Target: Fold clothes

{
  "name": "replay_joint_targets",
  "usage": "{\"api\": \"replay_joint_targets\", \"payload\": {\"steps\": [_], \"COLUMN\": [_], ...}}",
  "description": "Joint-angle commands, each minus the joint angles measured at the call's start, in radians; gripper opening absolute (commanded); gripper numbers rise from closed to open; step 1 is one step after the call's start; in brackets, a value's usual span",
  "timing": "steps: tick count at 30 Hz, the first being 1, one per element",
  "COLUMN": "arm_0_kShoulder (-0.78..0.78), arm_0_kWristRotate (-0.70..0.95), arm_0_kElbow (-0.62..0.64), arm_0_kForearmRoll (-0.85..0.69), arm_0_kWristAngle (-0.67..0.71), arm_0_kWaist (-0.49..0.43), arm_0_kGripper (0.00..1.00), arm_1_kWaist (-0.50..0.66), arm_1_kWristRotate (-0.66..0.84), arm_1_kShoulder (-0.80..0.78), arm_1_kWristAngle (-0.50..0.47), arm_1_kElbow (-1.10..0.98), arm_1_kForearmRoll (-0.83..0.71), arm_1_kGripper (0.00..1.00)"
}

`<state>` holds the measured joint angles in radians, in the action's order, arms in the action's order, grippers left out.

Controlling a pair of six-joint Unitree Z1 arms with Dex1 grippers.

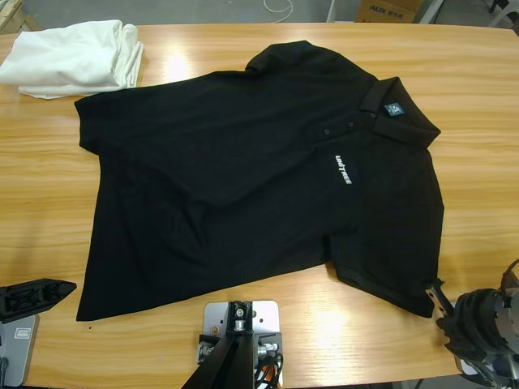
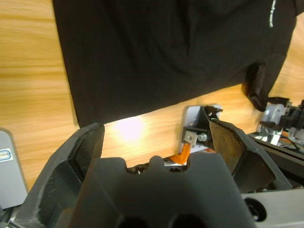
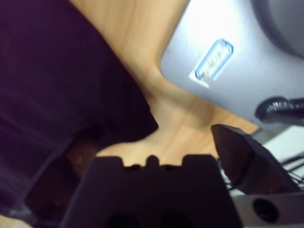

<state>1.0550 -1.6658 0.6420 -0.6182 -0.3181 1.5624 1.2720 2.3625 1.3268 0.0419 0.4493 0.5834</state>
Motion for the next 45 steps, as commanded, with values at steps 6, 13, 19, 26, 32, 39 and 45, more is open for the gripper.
{"api": "replay_joint_targets", "payload": {"steps": [6, 13, 19, 26, 32, 39, 45], "arm_0_kShoulder": [0.01, -0.004, -0.013, 0.032, 0.058, 0.088, 0.156], "arm_0_kWristRotate": [0.005, 0.006, 0.006, -0.013, -0.157, -0.447, -0.954], "arm_0_kElbow": [-0.054, -0.054, -0.059, -0.06, -0.085, -0.12, -0.174], "arm_0_kForearmRoll": [0.077, 0.077, 0.078, 0.072, 0.072, 0.057, 0.057], "arm_0_kWristAngle": [0.007, 0.007, 0.007, 0.015, 0.011, 0.007, -0.065], "arm_0_kWaist": [0.004, 0.004, 0.004, 0.004, 0.009, 0.113, 0.447], "arm_0_kGripper": [0.862, 0.862, 0.862, 0.866, 0.79, 0.923, 1.0], "arm_1_kWaist": [0.01, 0.01, 0.01, 0.01, 0.01, 0.01, 0.01], "arm_1_kWristRotate": [-0.016, -0.109, -0.147, -0.27, -0.27, -0.266, -0.267], "arm_1_kShoulder": [-0.007, -0.027, -0.042, -0.191, -0.161, -0.16, -0.164], "arm_1_kWristAngle": [-0.104, -0.185, -0.195, -0.228, -0.215, -0.199, -0.195], "arm_1_kElbow": [-0.016, -0.035, -0.056, -0.13, -0.142, -0.151, -0.154], "arm_1_kForearmRoll": [-0.053, -0.083, -0.102, -0.155, -0.221, -0.221, -0.221], "arm_1_kGripper": [0.458, 0.296, 0.026, 0.0, 0.0, 0.0, 0.0]}}
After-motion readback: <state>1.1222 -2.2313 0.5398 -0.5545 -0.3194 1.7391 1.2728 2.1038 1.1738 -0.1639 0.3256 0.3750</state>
